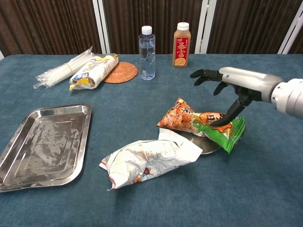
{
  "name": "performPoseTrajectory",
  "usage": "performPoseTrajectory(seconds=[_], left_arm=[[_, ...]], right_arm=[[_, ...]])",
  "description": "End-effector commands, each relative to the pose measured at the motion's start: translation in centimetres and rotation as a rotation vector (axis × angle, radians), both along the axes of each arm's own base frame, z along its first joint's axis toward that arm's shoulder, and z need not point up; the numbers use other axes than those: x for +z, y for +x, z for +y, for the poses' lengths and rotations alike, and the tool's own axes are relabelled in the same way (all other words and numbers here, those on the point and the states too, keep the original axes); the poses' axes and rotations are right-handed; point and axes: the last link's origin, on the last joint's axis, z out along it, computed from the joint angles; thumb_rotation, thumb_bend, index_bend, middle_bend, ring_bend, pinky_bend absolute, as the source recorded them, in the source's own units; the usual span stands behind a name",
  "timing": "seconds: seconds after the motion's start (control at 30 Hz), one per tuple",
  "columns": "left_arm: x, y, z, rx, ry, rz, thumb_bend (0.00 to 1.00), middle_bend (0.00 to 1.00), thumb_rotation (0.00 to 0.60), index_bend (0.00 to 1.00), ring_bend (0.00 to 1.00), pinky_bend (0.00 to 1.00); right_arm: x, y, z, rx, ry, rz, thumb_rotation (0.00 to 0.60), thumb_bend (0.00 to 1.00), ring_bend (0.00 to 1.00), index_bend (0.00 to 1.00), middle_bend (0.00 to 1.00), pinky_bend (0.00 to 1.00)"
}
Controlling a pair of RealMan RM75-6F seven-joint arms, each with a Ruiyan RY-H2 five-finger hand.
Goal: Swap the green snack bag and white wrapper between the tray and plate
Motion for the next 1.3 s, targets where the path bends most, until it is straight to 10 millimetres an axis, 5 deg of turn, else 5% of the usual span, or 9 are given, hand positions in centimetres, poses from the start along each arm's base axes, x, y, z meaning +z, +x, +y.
performPoseTrajectory(seconds=[0.03,0.2,0.33,0.47,0.83,1.1,1.3], left_arm=[[0.1,0.3,-0.5,-0.018,-0.009,-0.001,0.37,0.0,0.6,0.0,0.0,0.04],[-1.6,2.0,-1.7,-0.078,-0.137,-0.08,0.37,0.0,0.6,0.0,0.0,0.04],[-3.7,4.0,-1.6,-0.161,-0.248,-0.11,0.37,0.0,0.6,0.0,0.0,0.04],[-6.2,7.0,-0.6,-0.239,-0.397,-0.191,0.36,0.0,0.6,0.0,0.0,0.02],[-12.3,16.8,2.8,-0.365,-0.626,-0.331,0.35,0.0,0.6,0.0,0.0,0.01],[-16.2,20.2,4.2,-0.341,-0.696,-0.29,0.35,0.0,0.6,0.0,0.0,0.01],[-19.0,20.8,5.3,-0.293,-0.727,-0.222,0.35,0.0,0.6,0.0,0.0,0.01]], right_arm=[[4.6,-1.4,2.9,0.0,-0.051,-0.037,0.6,0.12,0.04,0.0,0.11,0.24],[10.1,-6.4,8.0,0.052,-0.33,0.092,0.6,0.11,0.0,0.0,0.07,0.17],[11.8,-10.6,12.9,-0.006,-0.458,0.204,0.6,0.11,0.0,0.0,0.06,0.1],[12.5,-12.6,15.7,-0.057,-0.441,0.201,0.6,0.11,0.0,0.0,0.05,0.08],[14.5,-13.4,14.6,-0.126,-0.419,0.157,0.6,0.11,0.0,0.0,0.02,0.03],[15.2,-13.5,14.4,-0.144,-0.385,0.121,0.6,0.11,0.0,0.0,0.02,0.02],[15.9,-13.4,14.5,-0.142,-0.394,0.096,0.6,0.11,0.0,0.0,0.02,0.02]])
